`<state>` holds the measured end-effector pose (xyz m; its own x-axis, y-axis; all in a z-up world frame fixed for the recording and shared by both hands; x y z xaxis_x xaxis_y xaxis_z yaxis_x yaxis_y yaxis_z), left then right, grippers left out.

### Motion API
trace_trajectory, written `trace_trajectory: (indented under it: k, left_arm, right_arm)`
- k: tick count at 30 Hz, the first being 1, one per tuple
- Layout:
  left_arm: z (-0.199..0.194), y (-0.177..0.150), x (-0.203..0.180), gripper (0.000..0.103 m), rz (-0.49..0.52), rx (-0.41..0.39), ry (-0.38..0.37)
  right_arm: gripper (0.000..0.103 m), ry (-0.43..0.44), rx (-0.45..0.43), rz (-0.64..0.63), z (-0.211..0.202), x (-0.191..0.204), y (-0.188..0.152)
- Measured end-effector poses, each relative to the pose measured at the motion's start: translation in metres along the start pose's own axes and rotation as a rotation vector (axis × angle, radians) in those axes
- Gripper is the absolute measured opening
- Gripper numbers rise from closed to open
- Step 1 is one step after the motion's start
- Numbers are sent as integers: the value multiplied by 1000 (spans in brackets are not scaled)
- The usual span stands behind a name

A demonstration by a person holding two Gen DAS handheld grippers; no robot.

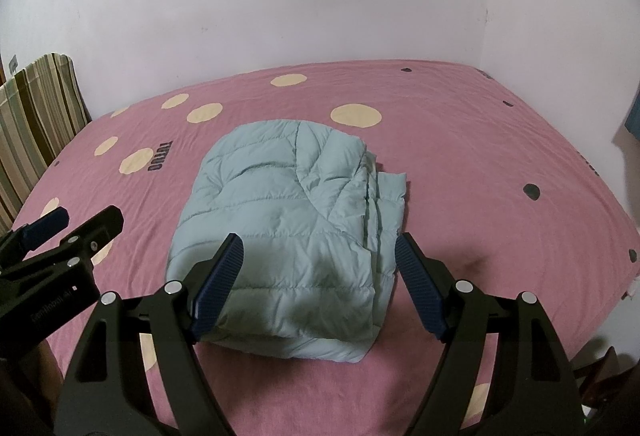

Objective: Fold large clothes

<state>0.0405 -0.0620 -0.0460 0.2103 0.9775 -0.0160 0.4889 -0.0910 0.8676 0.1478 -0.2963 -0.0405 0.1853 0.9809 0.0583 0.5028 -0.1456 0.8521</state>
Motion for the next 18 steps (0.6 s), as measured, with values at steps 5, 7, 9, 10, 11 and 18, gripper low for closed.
trace_trajectory:
  k: [5,7,9,10,11,18]
  left_arm:
    - [-1,0,1,86,5,-17,20]
    - [1,-1,0,86,9,-17,32]
    - [2,-2,1,86,8,-15,35]
    - [3,-2,1,86,10,-15,40]
    - [4,-2,0,86,13,-17,43]
    - [18,-5,6,86,23,7,84]
  right_arm:
    - [78,3,4,-6,1,-1,-1]
    - [78,4,6,-6,2,-1,-2]
    - [78,6,7,-7,3,-1,-2]
    - [78,7,7,-8,4,-2,-2]
    - [78,7,7,-9,4,-2,-2]
    - [78,5,9,-7,12,-9,-2]
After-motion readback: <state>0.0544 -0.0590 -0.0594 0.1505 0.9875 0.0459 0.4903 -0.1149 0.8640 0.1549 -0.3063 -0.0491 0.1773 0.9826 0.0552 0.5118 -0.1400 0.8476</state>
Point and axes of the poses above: each gripper's, at about its wrist camera, not at the fingertips, and z roughly the way its jaws point, x to its left, y to its top, the point moved 1 cm from there along z, roughly the way its jaws point, and after that the axes turned 11 degrees about -x, right-handed, at the moved point
